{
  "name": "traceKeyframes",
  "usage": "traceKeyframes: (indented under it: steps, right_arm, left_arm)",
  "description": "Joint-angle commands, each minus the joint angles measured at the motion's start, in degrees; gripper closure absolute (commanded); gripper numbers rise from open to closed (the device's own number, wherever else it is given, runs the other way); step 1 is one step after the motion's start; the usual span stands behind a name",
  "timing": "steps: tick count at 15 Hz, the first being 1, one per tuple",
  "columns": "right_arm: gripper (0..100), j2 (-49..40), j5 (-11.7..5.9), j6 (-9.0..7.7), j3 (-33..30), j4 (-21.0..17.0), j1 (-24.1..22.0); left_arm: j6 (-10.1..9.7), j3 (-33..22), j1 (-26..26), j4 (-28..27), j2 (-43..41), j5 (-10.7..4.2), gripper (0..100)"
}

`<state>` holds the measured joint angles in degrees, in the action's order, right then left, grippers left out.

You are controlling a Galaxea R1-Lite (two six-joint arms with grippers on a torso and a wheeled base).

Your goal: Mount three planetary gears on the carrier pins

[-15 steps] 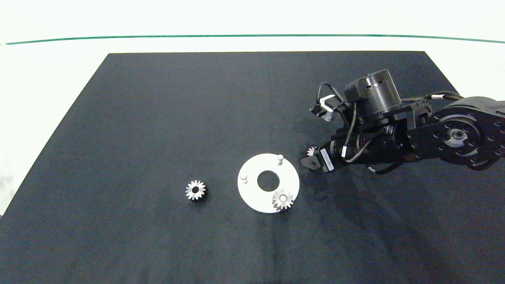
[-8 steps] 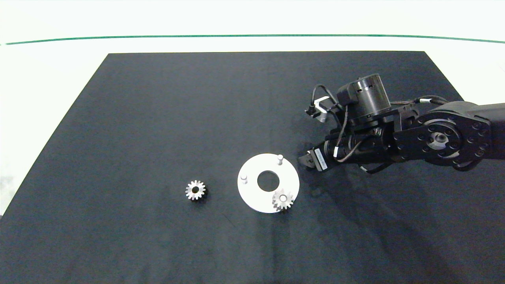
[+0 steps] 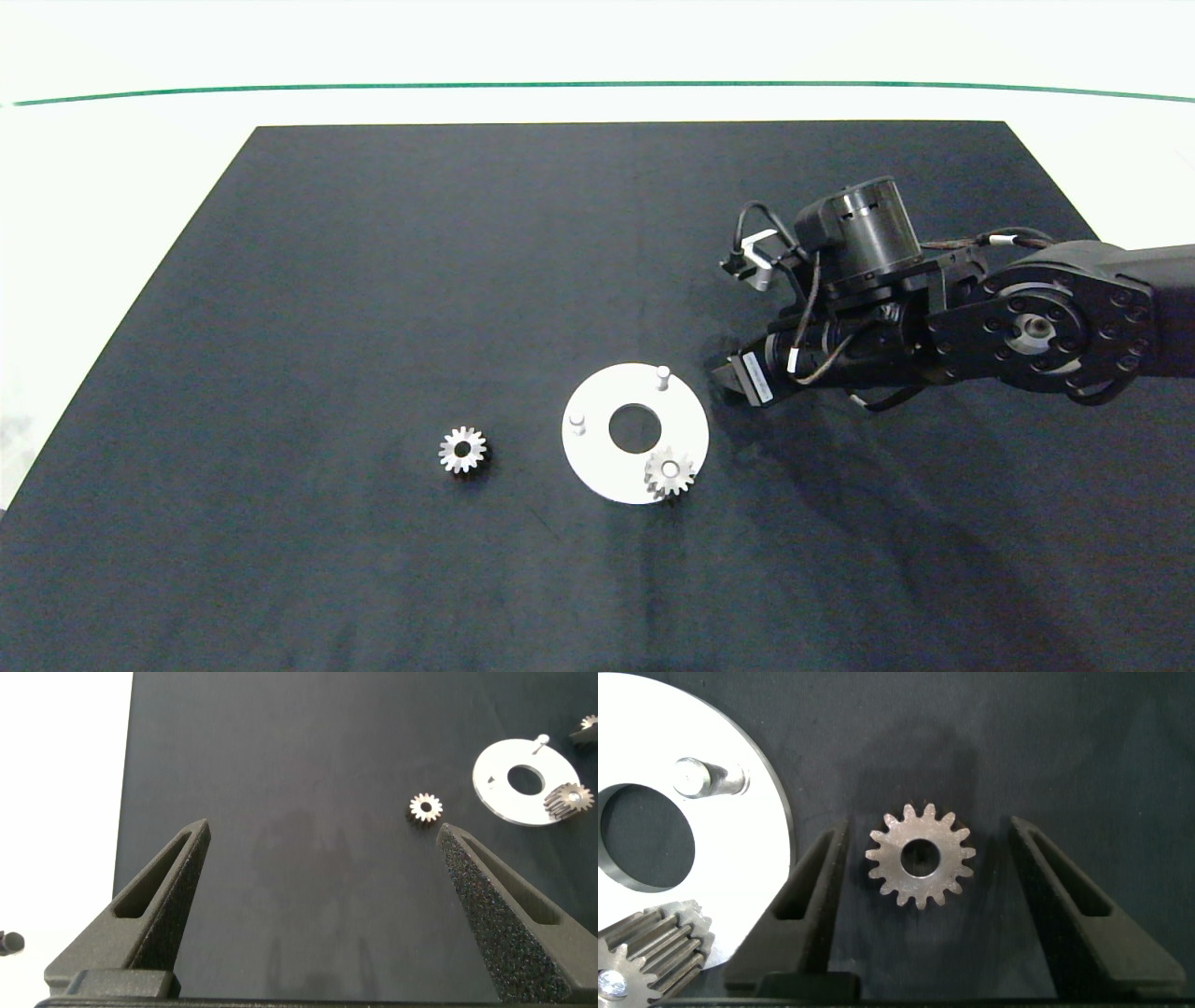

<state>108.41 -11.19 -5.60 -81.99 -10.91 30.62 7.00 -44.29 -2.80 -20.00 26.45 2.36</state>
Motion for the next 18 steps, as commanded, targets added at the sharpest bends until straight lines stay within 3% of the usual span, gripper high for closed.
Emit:
traceKeyframes:
  steps: [1,18]
  right_arm:
    - [40,0.0,-0.06,-0.03,0.1,-0.1,0.0]
    - [74,-0.1,0.03,1.11,1.1,-0.3,0.7]
  left_arm:
    - [0.03,-0.1,0.0,-0.1,0.1,0.01,0]
    - [-0.05,-0.4,-0.1,-0.2,-0.4,0.01,0]
